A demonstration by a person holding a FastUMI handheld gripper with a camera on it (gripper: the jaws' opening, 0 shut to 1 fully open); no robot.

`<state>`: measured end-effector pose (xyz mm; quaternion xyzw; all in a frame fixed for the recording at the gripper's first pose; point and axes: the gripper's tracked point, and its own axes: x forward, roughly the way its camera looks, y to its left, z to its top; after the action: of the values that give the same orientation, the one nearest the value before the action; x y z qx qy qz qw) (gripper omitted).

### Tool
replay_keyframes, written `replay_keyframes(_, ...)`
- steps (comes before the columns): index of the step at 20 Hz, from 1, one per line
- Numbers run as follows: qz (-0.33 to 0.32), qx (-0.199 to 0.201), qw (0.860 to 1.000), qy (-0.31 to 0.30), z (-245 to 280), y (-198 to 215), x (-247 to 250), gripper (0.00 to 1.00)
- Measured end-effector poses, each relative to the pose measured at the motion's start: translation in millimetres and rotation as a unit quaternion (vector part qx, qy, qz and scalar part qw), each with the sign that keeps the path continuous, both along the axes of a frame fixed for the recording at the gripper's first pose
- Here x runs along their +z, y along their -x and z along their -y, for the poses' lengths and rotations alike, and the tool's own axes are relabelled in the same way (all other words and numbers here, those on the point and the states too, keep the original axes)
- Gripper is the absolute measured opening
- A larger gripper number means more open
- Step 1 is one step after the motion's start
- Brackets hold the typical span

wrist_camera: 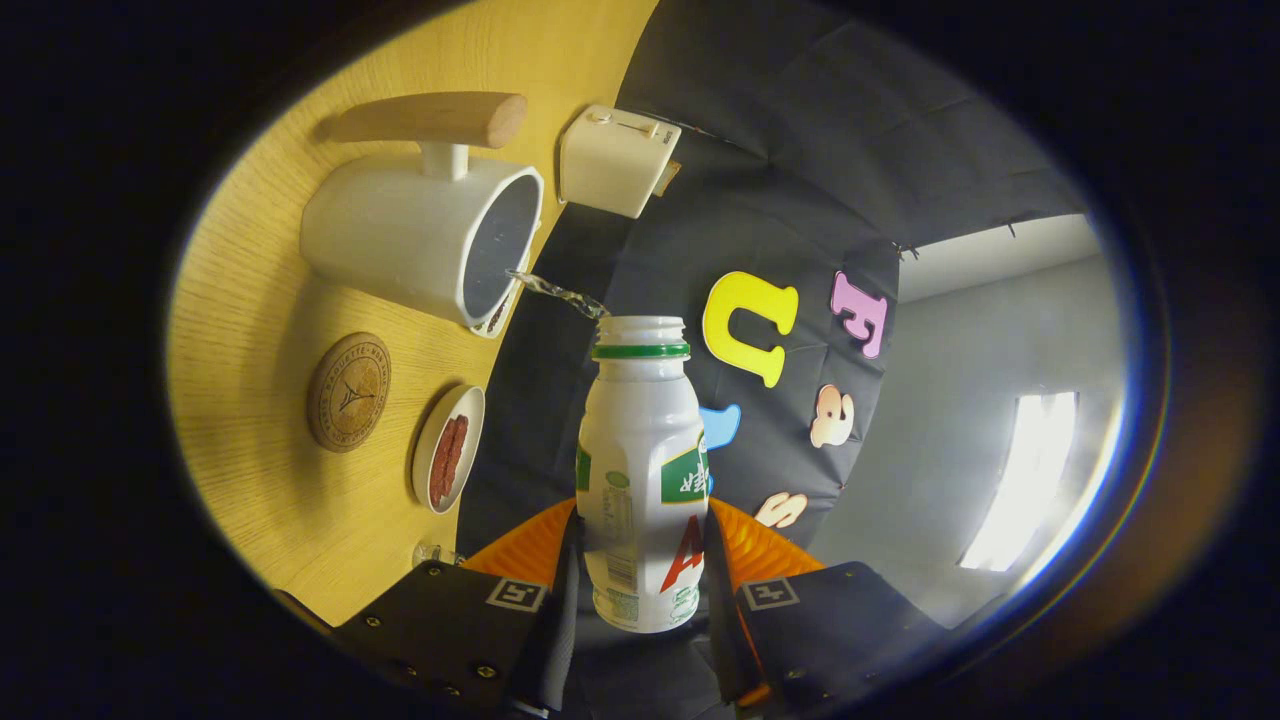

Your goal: Take the bottle from table, then pour the juice into the cup, finally place the bottle on the coaster

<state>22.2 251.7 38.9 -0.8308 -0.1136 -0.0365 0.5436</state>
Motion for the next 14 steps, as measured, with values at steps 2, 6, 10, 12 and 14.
replay_keyframes(2,0.003,0.003,1.000,0.008,-2.4,0.9,1.5,0.56)
replay_keyframes(6,0.008,0.010,1.000,0.026,-6.4,3.1,3.1,0.56)
replay_keyframes(10,0.011,0.012,0.999,0.039,-7.8,3.3,2.5,0.56)
replay_keyframes(12,0.014,0.014,0.999,0.045,-11.0,3.1,4.1,0.56)
replay_keyframes(14,0.017,0.017,0.998,0.052,-12.9,3.2,4.2,0.56)
